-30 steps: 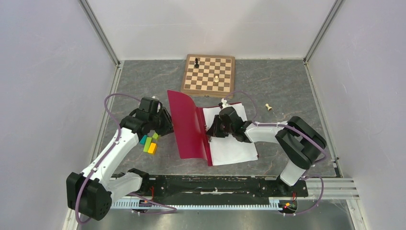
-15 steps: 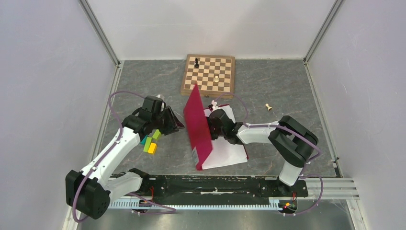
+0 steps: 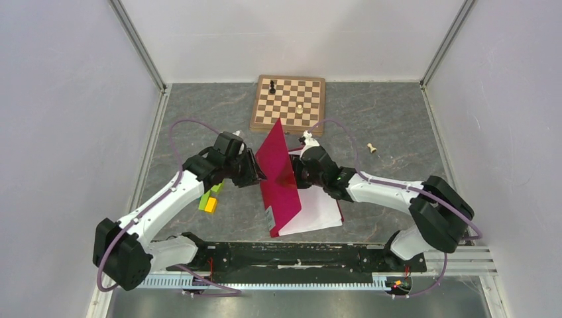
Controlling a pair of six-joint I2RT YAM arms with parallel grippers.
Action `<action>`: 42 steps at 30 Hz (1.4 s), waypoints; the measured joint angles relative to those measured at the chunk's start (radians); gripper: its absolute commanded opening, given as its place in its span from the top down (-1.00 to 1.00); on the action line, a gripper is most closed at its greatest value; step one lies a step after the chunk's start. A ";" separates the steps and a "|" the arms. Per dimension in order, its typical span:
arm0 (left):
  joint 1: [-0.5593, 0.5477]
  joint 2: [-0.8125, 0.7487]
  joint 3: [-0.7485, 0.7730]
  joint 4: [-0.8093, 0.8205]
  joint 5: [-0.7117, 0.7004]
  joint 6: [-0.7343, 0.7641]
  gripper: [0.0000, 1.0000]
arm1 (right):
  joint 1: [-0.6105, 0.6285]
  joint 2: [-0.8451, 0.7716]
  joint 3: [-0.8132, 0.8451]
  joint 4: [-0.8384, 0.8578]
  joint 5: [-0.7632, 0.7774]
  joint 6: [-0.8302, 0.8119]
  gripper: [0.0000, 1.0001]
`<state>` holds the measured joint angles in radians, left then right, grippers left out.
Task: Put the files into the folder
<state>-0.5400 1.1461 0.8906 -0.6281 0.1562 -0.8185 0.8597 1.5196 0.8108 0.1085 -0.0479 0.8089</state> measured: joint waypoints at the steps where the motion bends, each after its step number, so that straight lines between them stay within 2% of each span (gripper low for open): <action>1: -0.011 0.010 0.000 0.005 -0.002 0.000 0.15 | -0.003 -0.016 -0.005 -0.007 0.006 -0.008 -0.07; 8: -0.070 0.080 0.034 0.019 -0.026 -0.011 0.15 | -0.043 -0.139 -0.060 -0.111 0.080 -0.071 -0.34; 13: -0.114 0.168 0.072 0.066 -0.029 -0.016 0.15 | -0.123 -0.294 -0.092 -0.218 0.154 -0.133 -0.56; 20: -0.161 0.333 0.098 0.130 -0.031 -0.019 0.16 | -0.259 -0.465 -0.137 -0.317 0.210 -0.204 -0.63; 27: -0.184 0.457 0.103 0.174 -0.031 -0.018 0.15 | -0.264 -0.436 -0.160 -0.345 0.215 -0.266 -0.61; 32: -0.184 0.523 0.103 0.173 -0.051 -0.003 0.15 | -0.266 -0.392 -0.243 -0.340 0.202 -0.287 -0.61; 42: -0.173 0.564 0.126 0.162 -0.059 0.053 0.14 | -0.265 -0.386 -0.292 -0.341 0.211 -0.290 -0.65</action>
<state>-0.7128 1.7103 1.0164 -0.4664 0.0975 -0.7650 0.5945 1.1336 0.5190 -0.2329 0.1631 0.5186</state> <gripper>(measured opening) 0.423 0.812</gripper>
